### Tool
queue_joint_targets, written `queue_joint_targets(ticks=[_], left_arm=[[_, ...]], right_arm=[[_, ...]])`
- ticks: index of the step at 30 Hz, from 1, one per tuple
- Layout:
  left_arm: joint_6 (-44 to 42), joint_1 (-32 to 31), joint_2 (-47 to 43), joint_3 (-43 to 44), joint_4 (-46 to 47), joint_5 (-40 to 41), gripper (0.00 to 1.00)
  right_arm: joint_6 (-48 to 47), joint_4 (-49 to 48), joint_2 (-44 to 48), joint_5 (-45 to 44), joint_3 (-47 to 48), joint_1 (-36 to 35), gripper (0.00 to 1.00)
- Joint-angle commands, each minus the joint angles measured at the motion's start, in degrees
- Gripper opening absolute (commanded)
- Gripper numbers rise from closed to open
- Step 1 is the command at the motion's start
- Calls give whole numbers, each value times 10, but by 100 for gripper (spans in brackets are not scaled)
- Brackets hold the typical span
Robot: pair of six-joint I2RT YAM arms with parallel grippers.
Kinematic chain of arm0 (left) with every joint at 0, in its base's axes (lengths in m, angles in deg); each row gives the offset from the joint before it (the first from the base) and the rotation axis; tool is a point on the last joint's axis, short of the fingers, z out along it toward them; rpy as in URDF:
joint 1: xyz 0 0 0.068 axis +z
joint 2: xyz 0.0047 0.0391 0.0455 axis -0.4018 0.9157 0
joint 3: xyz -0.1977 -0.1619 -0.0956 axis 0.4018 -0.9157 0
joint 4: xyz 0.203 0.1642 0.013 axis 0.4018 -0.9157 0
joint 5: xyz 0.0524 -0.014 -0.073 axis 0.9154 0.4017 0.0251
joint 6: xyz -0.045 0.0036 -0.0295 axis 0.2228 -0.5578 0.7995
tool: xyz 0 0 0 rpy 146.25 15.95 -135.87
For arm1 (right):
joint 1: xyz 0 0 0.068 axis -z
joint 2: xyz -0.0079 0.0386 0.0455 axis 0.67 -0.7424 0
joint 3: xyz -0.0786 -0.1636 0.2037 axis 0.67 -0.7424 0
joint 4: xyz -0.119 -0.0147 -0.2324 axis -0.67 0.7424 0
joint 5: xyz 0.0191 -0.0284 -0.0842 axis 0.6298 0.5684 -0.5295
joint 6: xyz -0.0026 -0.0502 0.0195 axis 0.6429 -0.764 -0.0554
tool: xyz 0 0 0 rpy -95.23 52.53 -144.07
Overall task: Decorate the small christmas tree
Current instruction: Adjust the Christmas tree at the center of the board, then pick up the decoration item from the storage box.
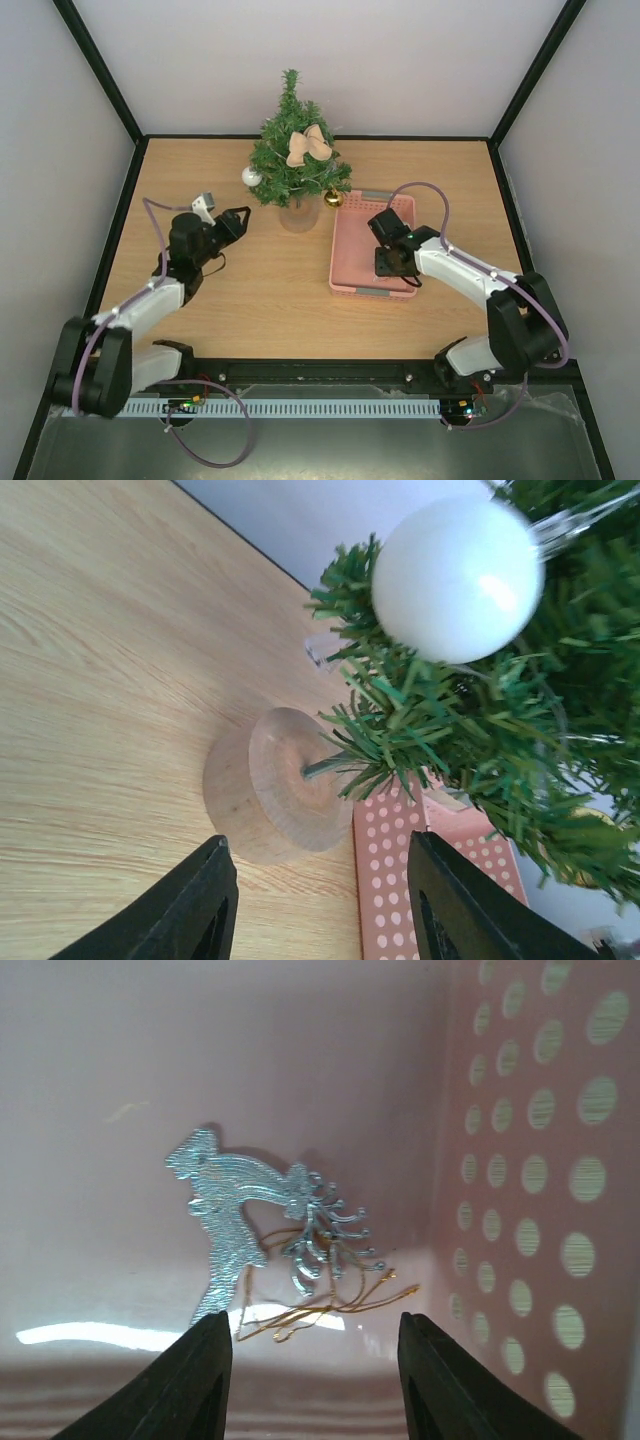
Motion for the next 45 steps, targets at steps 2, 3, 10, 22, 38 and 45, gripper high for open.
queue_joint_targets(ticks=[2, 3, 10, 22, 38, 45], left_arm=[[-114, 29, -124, 15, -217, 7, 52], [-126, 35, -146, 19, -238, -7, 53], [-206, 20, -169, 94, -345, -42, 62], [-255, -2, -170, 114, -359, -24, 69], [-287, -2, -189, 136, -330, -48, 64], [-339, -12, -220, 141, -307, -70, 62]], right_arm=[[28, 59, -43, -35, 22, 15, 42], [28, 55, -52, -28, 22, 18, 40], [39, 33, -98, 9, 26, 21, 38], [24, -5, -125, 6, 23, 22, 23], [-45, -50, 6, -15, 47, 21, 2], [-61, -52, 80, 27, 61, 21, 2]])
